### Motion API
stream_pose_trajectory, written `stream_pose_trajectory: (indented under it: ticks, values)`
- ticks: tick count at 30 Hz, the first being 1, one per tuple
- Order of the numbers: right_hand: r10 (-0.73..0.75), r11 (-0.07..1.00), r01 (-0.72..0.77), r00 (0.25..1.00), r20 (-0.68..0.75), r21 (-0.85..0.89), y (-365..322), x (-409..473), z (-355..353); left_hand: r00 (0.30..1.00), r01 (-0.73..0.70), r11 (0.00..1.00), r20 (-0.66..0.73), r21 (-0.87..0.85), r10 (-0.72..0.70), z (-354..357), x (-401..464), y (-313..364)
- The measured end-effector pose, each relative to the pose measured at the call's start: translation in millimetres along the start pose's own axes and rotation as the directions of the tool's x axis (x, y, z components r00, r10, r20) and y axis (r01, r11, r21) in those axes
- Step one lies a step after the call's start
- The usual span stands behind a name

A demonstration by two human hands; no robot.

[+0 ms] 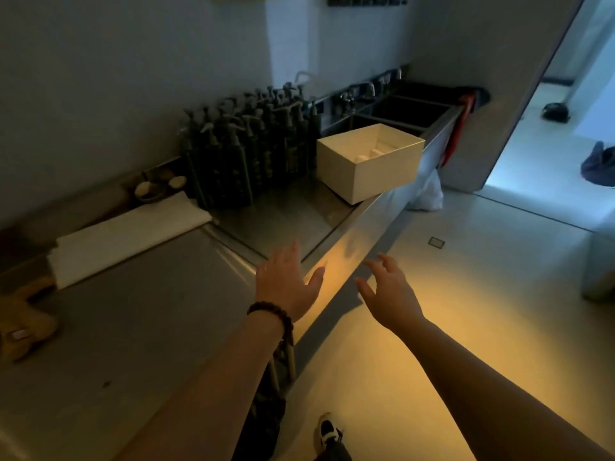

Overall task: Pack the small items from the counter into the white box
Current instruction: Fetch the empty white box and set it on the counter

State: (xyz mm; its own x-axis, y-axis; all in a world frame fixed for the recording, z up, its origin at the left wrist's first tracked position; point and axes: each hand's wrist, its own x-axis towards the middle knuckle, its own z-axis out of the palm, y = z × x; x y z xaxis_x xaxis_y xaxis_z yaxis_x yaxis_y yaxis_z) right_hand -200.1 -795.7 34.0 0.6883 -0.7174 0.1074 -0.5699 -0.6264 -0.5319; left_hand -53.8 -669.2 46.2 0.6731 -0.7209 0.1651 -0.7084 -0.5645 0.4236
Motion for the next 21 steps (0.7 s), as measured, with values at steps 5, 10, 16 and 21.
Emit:
stream_pose_trajectory:
  ticks: [5, 10, 16, 21]
  values:
    - [0.002, 1.000, -0.003, 0.999, -0.037, -0.027, 44, 92, -11, 1.000, 0.006, 0.998, -0.017, -0.055, -0.007, 42, 94, 22]
    - [-0.015, 1.000, 0.015, 1.000, -0.013, -0.023, 62, 223, -26, 0.997, 0.051, 0.993, -0.049, -0.103, -0.056, 65, 210, 40]
    - [-0.037, 0.999, 0.037, 0.999, -0.035, 0.012, 77, 341, -45, 0.997, 0.067, 0.983, -0.027, -0.173, -0.072, 78, 329, 66]
    - [-0.026, 0.999, 0.025, 0.998, -0.065, -0.021, 108, 404, -66, 0.995, 0.098, 0.961, 0.022, -0.257, -0.096, 96, 383, 73]
